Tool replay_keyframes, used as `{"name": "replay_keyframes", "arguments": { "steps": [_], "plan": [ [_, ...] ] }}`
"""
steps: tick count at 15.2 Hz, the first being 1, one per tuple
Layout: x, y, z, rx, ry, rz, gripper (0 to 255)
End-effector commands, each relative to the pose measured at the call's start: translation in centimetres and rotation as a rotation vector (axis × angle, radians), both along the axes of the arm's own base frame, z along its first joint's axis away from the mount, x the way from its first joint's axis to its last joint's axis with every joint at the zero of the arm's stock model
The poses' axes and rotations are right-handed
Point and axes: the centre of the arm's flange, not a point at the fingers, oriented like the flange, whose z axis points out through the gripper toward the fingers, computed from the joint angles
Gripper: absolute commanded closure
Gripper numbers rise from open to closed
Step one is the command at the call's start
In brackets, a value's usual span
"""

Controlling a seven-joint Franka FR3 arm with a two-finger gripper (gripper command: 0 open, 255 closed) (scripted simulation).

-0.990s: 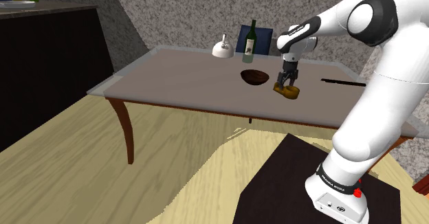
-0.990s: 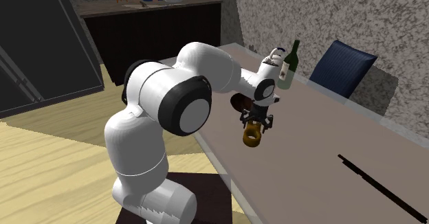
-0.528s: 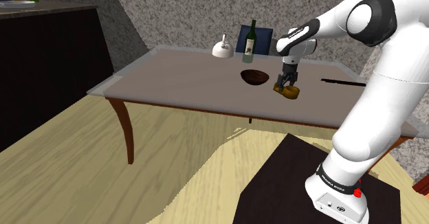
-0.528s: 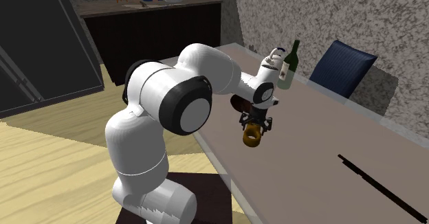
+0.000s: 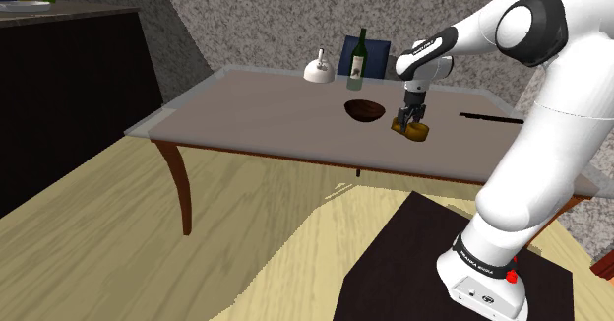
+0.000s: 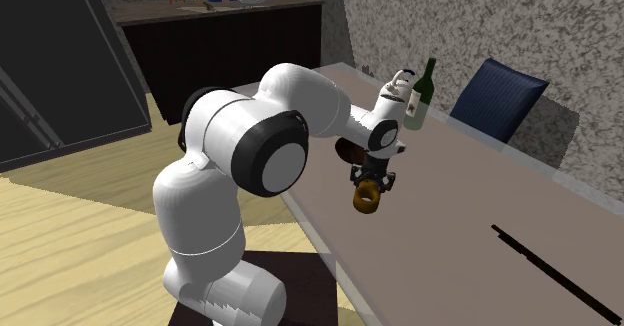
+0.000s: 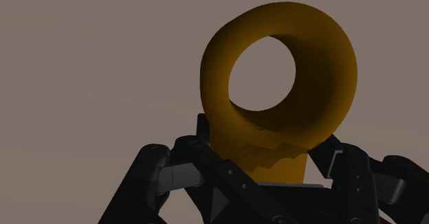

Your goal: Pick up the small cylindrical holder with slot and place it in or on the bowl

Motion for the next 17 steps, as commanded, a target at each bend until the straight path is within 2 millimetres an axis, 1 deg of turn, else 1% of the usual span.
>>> {"name": "replay_keyframes", "arguments": {
  "steps": [1,4,17],
  "plan": [
    [0.0,0.0,0.0,0.0,0.0,0.0,255],
    [0.0,0.0,0.0,0.0,0.0,0.0,255],
    [0.0,0.0,6.9,0.0,0.0,0.0,255]
  ]
}}
